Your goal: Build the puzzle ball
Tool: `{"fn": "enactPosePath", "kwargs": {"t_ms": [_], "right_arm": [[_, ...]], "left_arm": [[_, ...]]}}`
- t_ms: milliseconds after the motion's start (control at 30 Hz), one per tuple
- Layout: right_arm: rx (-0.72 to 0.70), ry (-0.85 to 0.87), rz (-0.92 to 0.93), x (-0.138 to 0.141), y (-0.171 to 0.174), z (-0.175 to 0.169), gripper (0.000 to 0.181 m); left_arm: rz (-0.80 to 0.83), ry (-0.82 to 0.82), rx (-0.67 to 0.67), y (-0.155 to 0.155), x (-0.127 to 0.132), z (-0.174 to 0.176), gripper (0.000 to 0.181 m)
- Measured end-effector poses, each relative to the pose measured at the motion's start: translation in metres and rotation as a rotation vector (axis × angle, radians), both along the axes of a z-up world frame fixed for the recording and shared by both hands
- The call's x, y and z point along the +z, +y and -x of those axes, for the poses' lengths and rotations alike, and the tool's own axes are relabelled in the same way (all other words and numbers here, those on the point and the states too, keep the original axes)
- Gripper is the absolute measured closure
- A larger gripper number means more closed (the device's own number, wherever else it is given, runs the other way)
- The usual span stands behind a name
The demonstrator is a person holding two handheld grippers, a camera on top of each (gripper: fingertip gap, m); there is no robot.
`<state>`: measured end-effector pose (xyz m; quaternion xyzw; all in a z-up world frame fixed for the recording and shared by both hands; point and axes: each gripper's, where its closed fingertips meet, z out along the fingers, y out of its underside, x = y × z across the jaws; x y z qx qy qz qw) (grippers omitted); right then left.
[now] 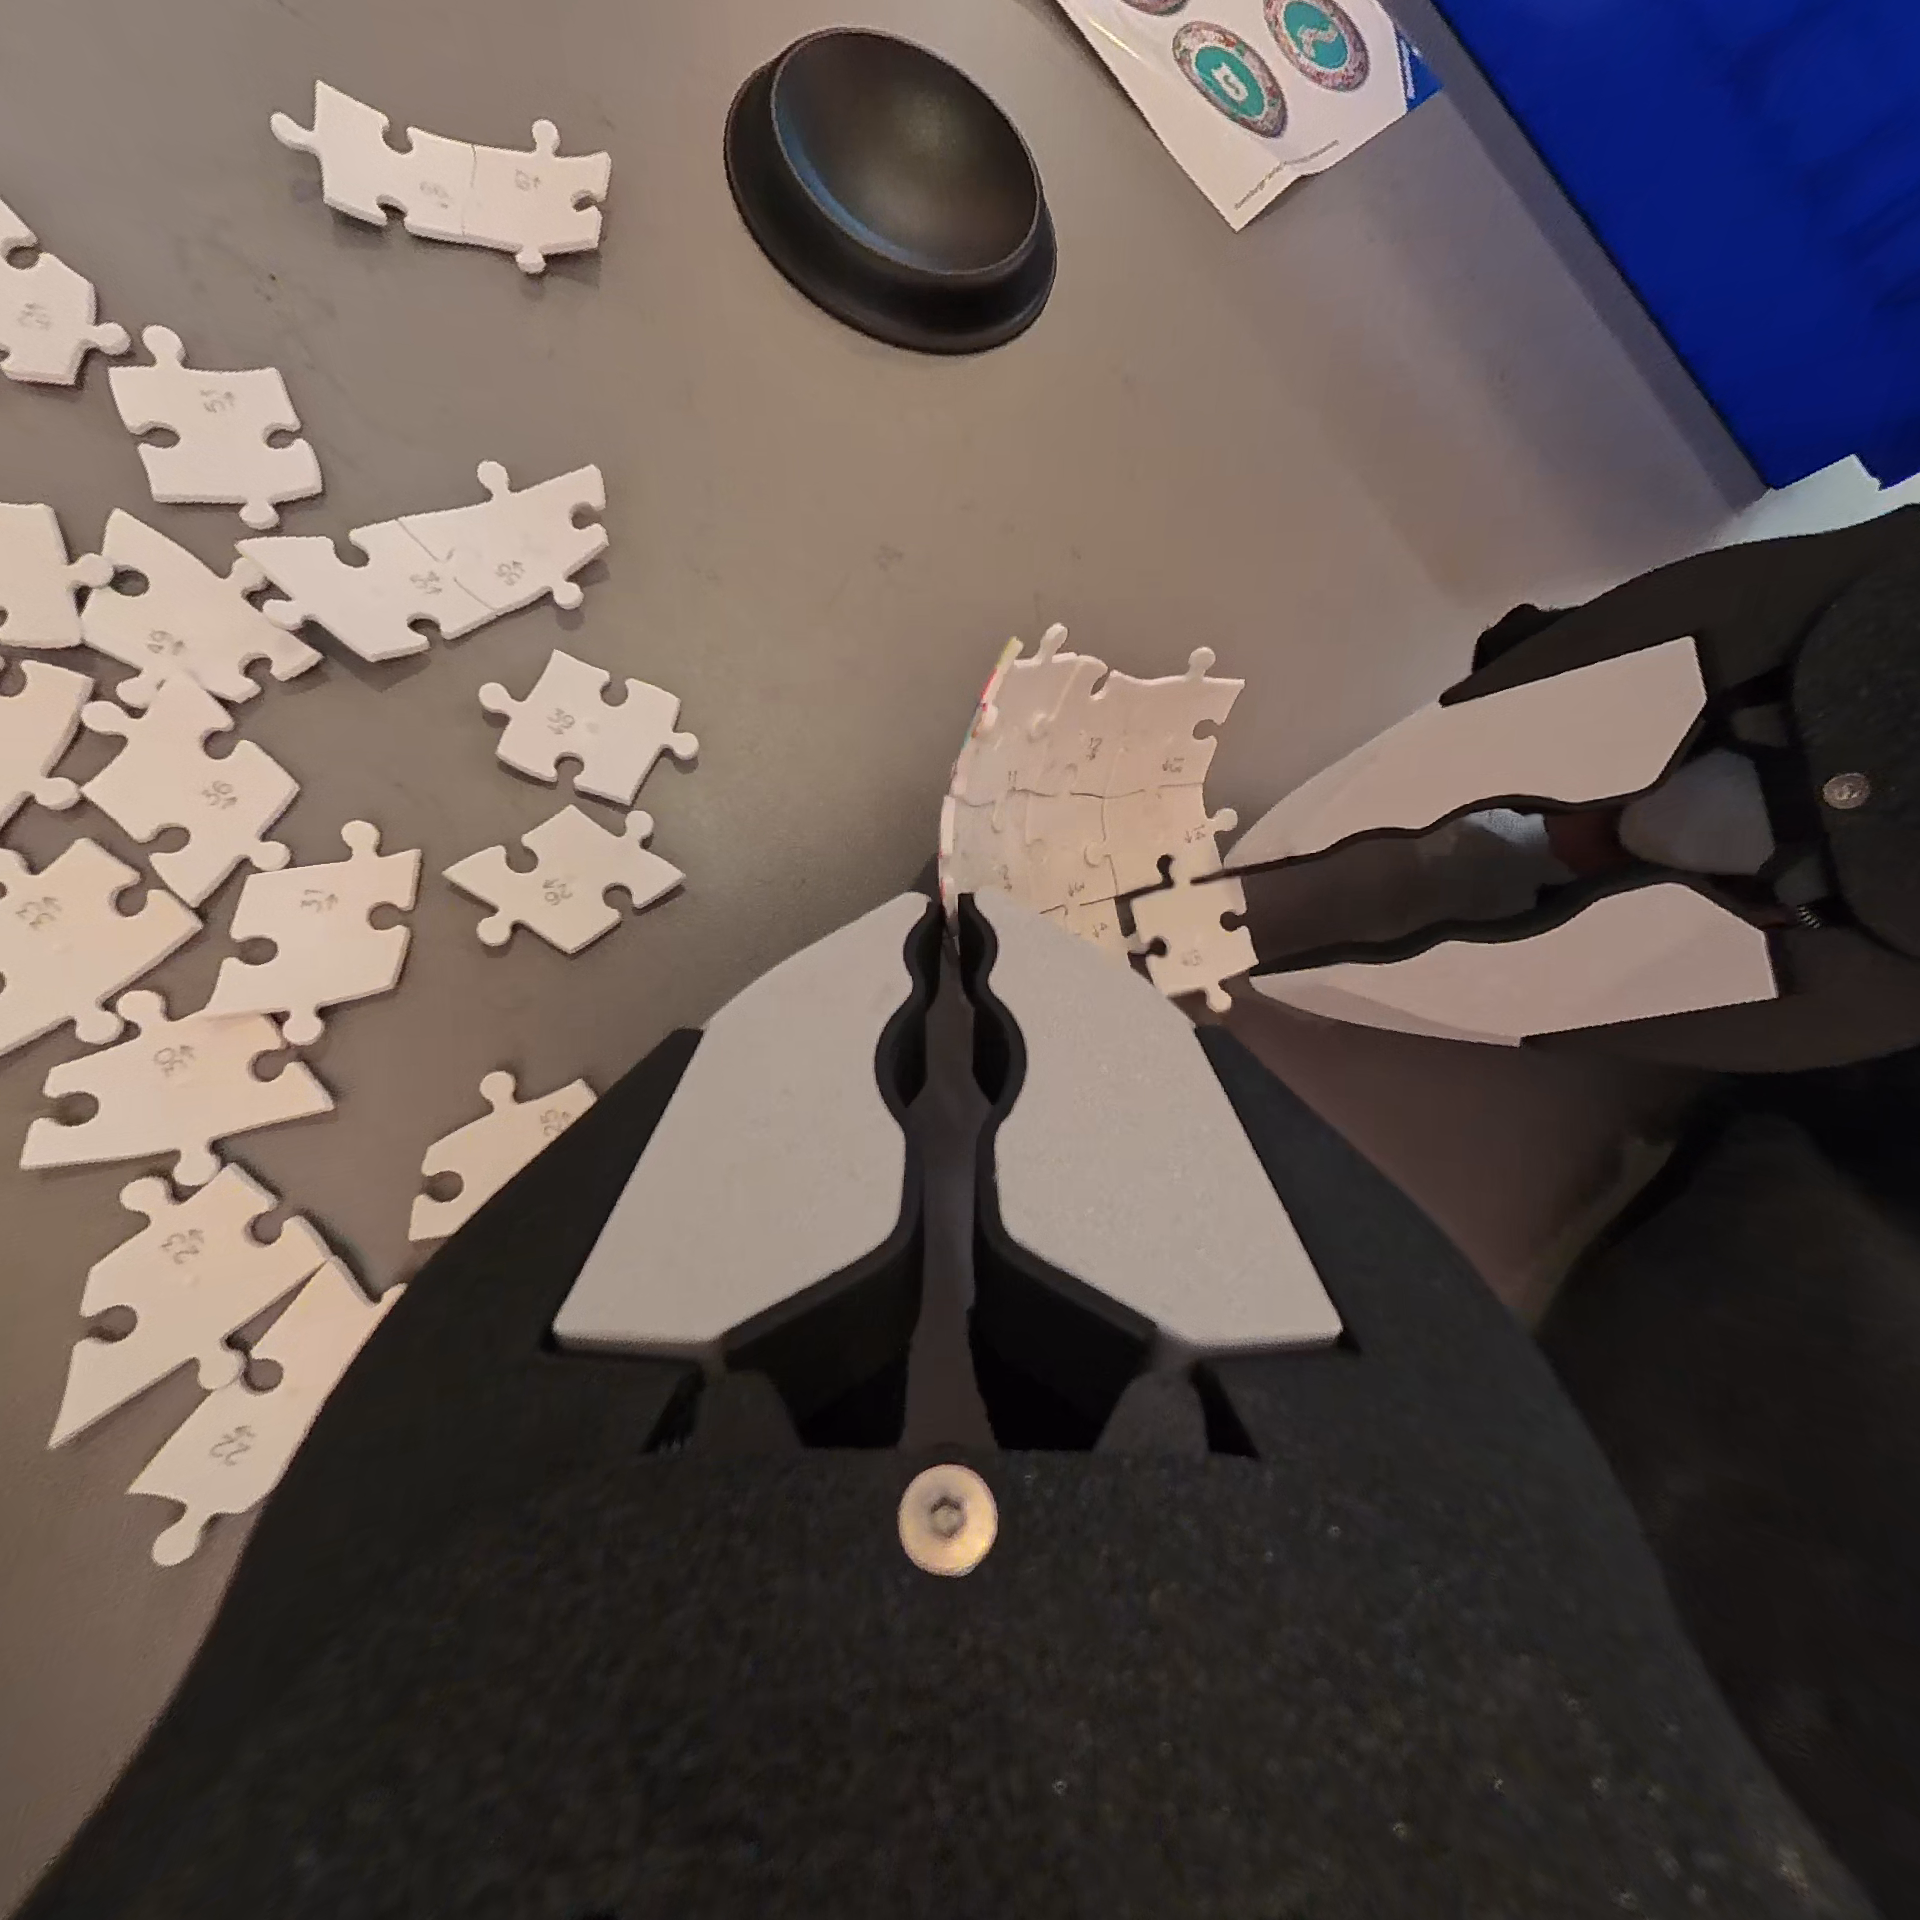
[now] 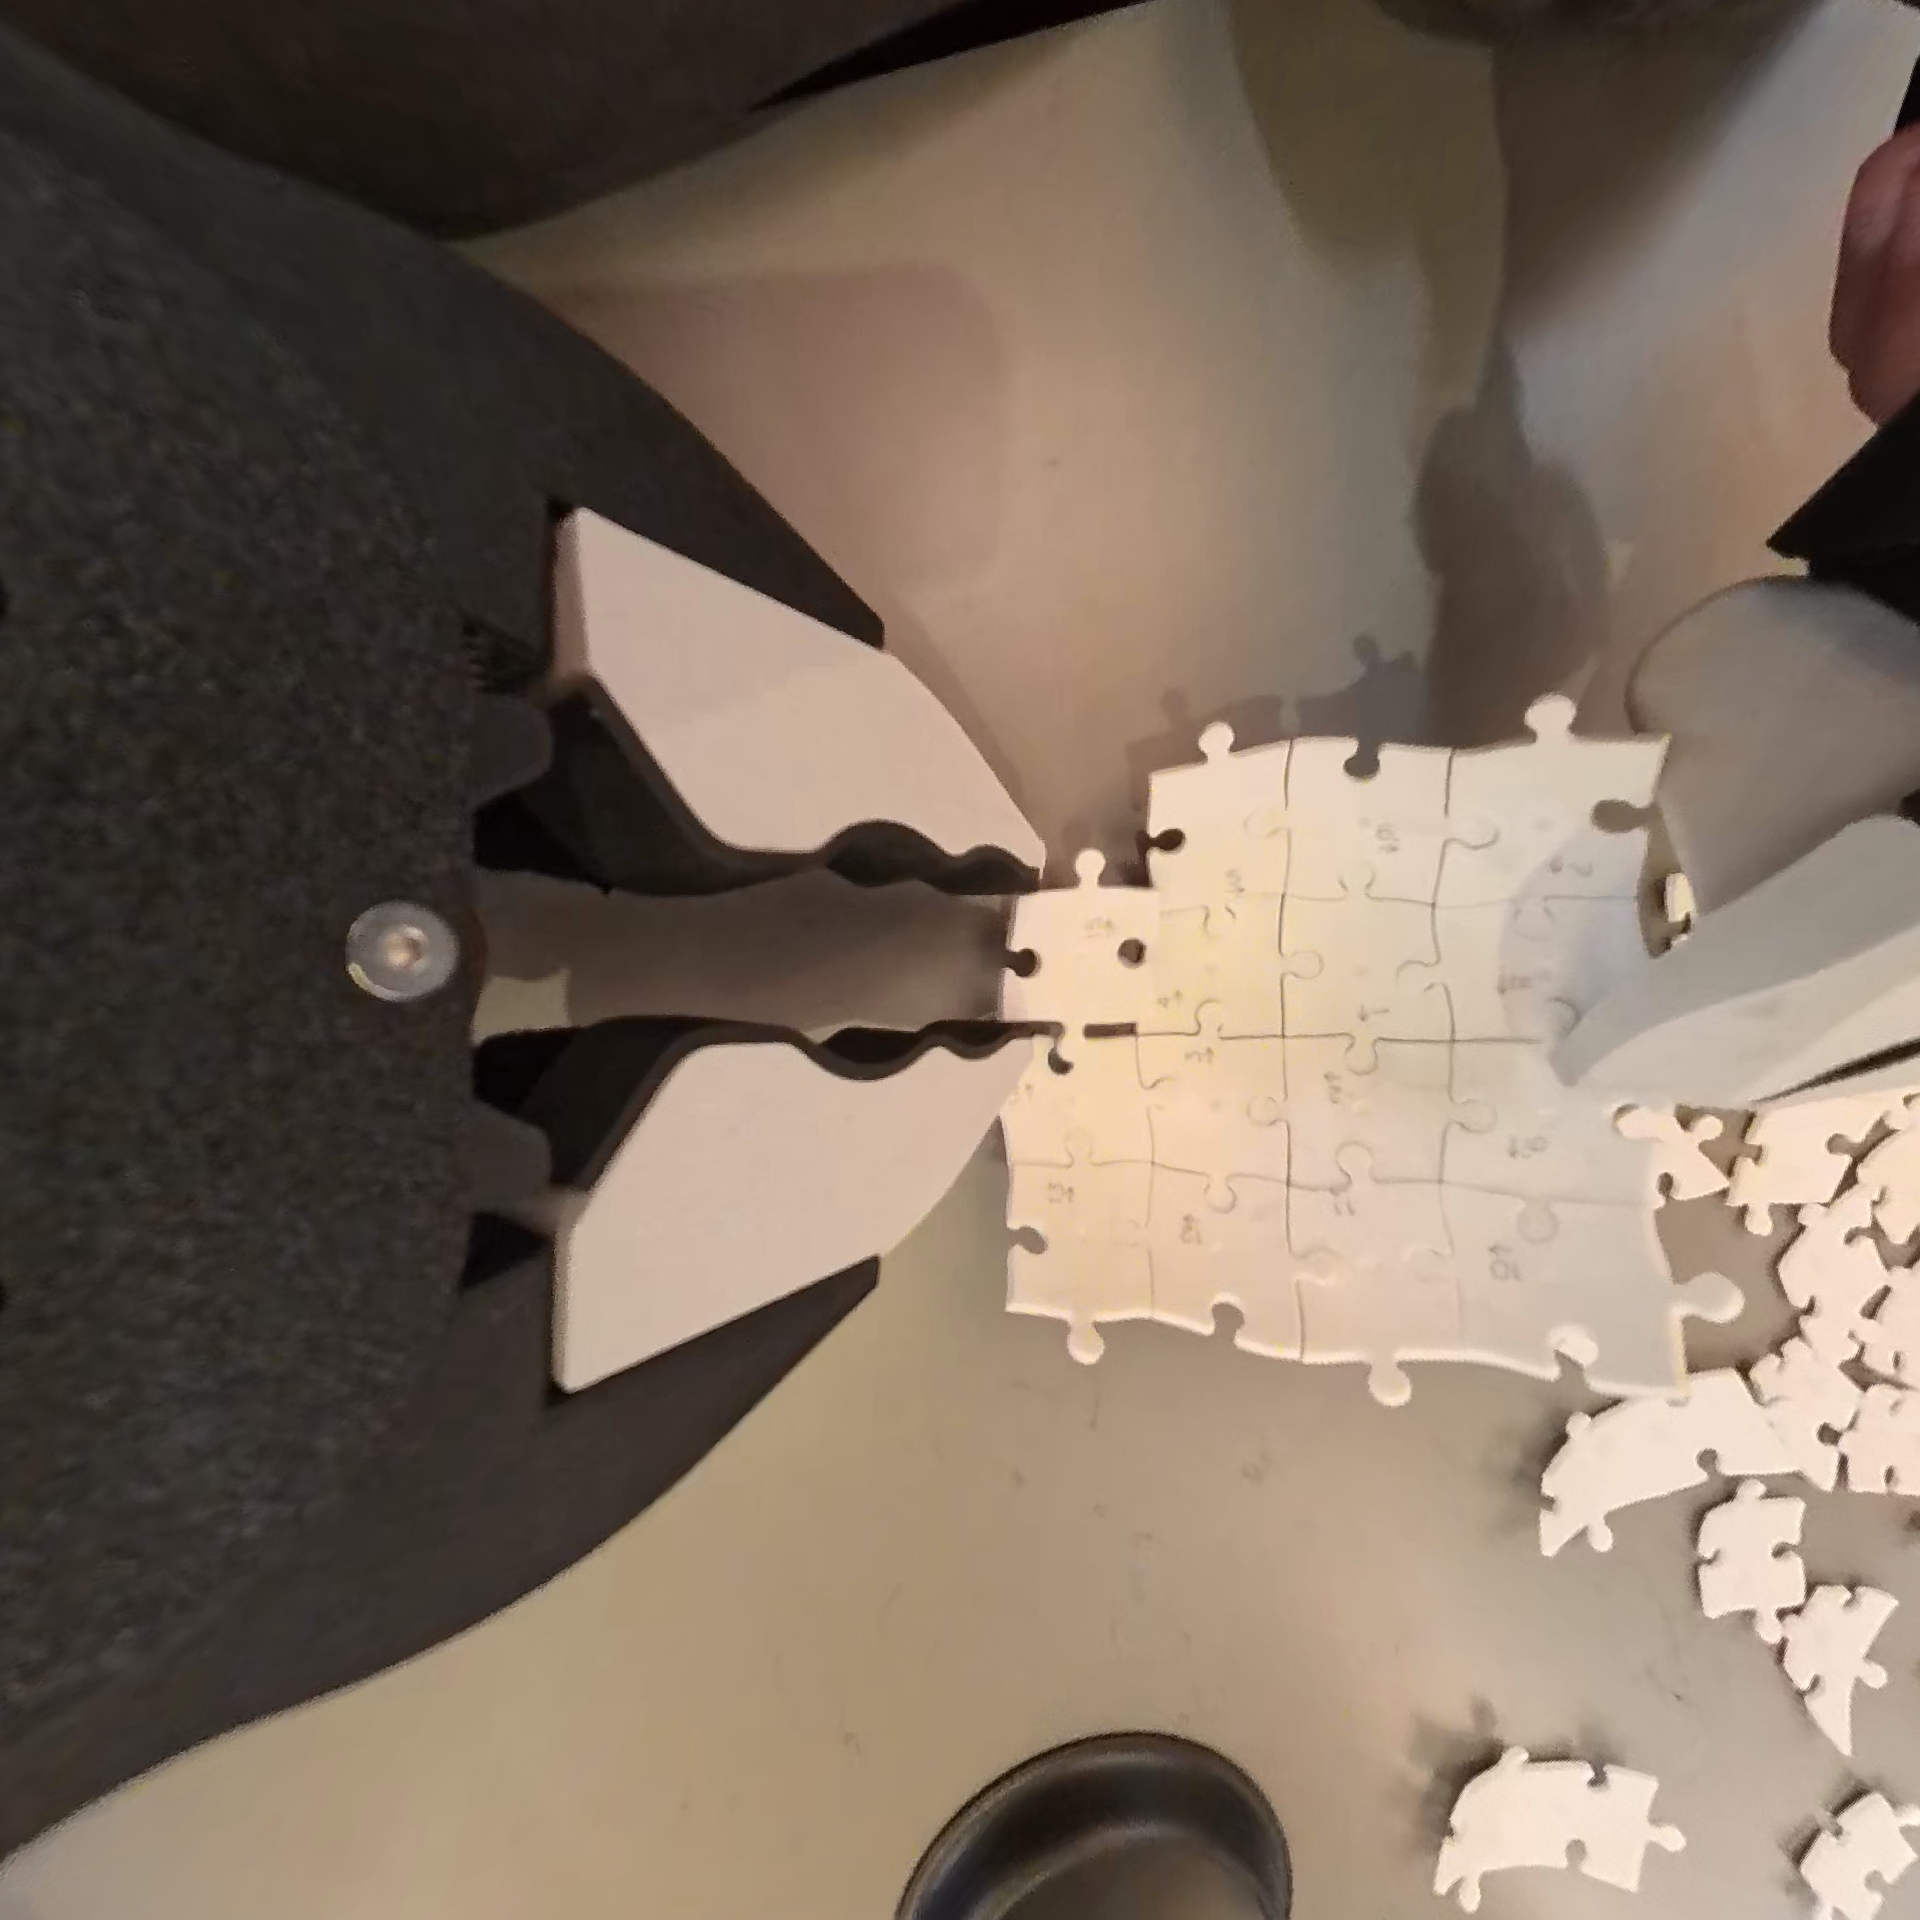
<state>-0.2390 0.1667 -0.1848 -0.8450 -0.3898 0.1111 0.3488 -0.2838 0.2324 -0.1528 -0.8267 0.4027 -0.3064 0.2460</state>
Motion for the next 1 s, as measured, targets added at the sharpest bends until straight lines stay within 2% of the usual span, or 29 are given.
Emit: {"fn": "enactPosePath", "kwargs": {"t_ms": [233,667,767,833,1000], "right_arm": [[-0.057,0.007,0.033,-0.004,0.002,-0.005,0.158],[-0.054,-0.013,-0.018,-0.001,0.003,-0.002,0.154],[-0.029,-0.011,-0.075,0.008,0.001,0.001,0.159],[0.004,-0.015,-0.098,0.010,-0.003,0.006,0.172],[0.021,-0.060,-0.086,-0.001,-0.001,0.010,0.177]], "left_arm": [[-0.021,0.014,0.002,0.000,0.001,0.000,0.179],[-0.040,0.023,0.012,0.001,0.002,0.000,0.179],[-0.053,0.035,0.009,0.000,0.001,0.000,0.179],[-0.053,0.034,0.005,-0.001,0.001,-0.001,0.179],[-0.057,0.037,-0.002,-0.004,0.001,-0.003,0.179]]}}
